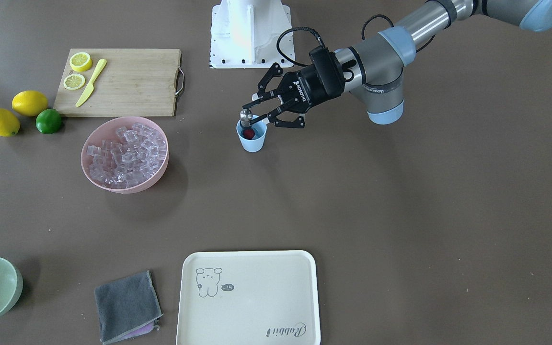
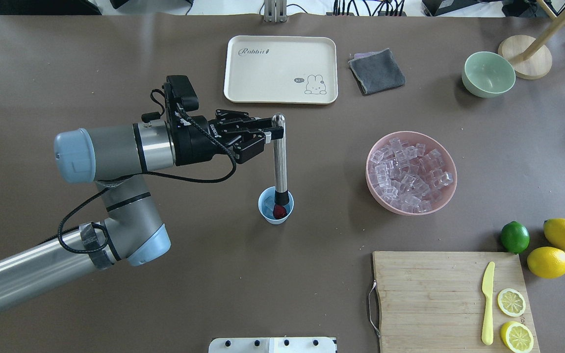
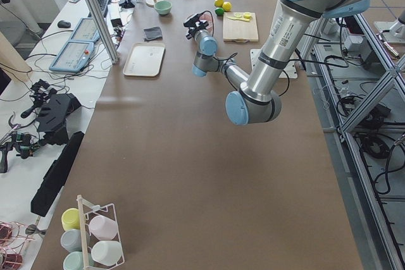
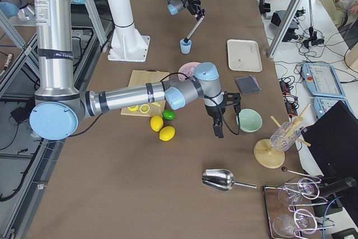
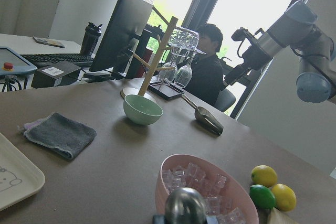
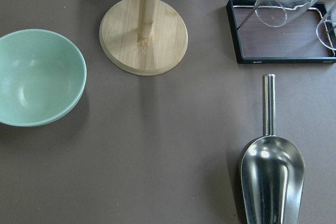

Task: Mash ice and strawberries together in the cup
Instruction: 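Lift the pestle out of the cup and withdraw the left arm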

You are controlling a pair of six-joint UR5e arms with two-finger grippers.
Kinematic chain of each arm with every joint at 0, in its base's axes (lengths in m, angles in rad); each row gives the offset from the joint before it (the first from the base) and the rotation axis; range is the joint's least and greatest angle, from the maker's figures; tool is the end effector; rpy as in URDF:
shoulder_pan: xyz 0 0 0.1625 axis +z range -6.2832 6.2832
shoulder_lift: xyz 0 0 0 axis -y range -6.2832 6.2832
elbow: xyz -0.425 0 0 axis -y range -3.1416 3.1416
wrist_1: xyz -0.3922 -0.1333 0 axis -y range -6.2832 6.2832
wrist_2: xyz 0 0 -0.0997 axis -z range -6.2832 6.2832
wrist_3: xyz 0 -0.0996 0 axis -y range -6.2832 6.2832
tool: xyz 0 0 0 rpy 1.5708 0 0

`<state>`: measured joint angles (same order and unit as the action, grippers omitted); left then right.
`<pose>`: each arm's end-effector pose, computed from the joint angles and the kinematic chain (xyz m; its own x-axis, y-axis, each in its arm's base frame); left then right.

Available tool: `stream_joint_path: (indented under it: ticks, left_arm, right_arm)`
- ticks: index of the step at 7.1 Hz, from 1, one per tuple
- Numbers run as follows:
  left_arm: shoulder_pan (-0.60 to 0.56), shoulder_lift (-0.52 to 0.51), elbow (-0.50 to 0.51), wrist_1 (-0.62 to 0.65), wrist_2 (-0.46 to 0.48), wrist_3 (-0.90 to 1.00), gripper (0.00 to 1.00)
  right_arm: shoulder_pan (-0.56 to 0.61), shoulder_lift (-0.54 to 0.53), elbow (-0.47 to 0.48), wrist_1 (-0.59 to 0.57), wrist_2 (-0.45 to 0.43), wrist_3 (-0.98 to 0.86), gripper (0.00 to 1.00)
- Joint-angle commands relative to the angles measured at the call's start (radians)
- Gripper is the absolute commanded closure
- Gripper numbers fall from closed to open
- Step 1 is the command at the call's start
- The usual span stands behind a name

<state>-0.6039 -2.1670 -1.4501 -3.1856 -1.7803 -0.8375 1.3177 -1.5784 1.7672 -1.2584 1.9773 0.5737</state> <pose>0.4484 -0.4461 0.1997 -0.0313 0.8170 -0.5758 0.5758 0.4857 0.6577 -0.0376 -0.5206 0.5462 0.8261 0.1132 0.5520 -0.2724 0.9378 0.2153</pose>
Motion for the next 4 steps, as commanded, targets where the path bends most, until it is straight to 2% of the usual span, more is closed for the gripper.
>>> stream_joint_path:
  ticks: [1,2,4]
  left_arm:
    - [-0.153,-0.017,-0.027,0.038,-0.126,-0.151,1.0]
    - [-0.247,-0.023,-0.029,0.08,-0.218,-0.211,1.0]
    - [-0.383,-0.02,-0.029,0.136,-0.313,-0.283,1.0]
  right_arm:
    - [0.0,0.003,0.003,0.001,0.0,0.0,0.0]
    - [0.0,0.009,0.006,0.001,0.0,0.002,0.0]
    - [0.0,0.003,0.021,0.001,0.003,0.0,0.0]
